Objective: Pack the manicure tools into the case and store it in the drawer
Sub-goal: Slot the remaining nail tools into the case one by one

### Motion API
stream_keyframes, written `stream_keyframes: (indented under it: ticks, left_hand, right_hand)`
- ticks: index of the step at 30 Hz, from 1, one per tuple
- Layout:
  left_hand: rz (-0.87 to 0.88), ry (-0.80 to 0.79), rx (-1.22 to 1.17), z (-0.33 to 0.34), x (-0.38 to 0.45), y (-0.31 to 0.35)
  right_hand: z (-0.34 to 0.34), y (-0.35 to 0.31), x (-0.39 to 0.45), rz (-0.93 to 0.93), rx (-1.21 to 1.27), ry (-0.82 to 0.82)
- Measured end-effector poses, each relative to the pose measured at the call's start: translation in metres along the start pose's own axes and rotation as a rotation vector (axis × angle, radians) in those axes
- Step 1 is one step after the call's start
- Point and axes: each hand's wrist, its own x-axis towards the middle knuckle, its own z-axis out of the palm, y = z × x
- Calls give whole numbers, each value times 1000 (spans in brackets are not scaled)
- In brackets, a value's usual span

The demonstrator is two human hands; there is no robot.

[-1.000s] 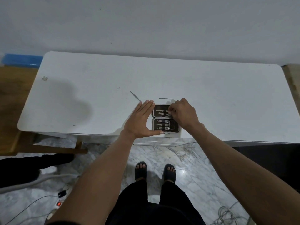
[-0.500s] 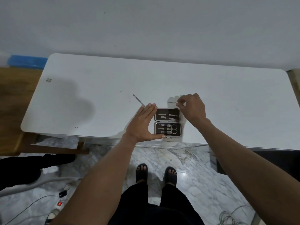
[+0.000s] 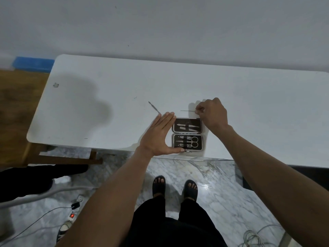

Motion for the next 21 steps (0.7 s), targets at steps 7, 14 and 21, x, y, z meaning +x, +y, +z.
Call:
stream_keyframes:
  ticks: [7,14,21]
  left_hand:
    - [3,11,-4,0,0,1]
    - [-5,-1,-12,-1,0,1]
    - [-18,-27,-8,-2,0,1]
  right_hand:
    - [7,1,-4,-155,-184,24]
    - [2,-1,-2,-43,-73,-103]
    - [-15,11,-18,-27,28,-147]
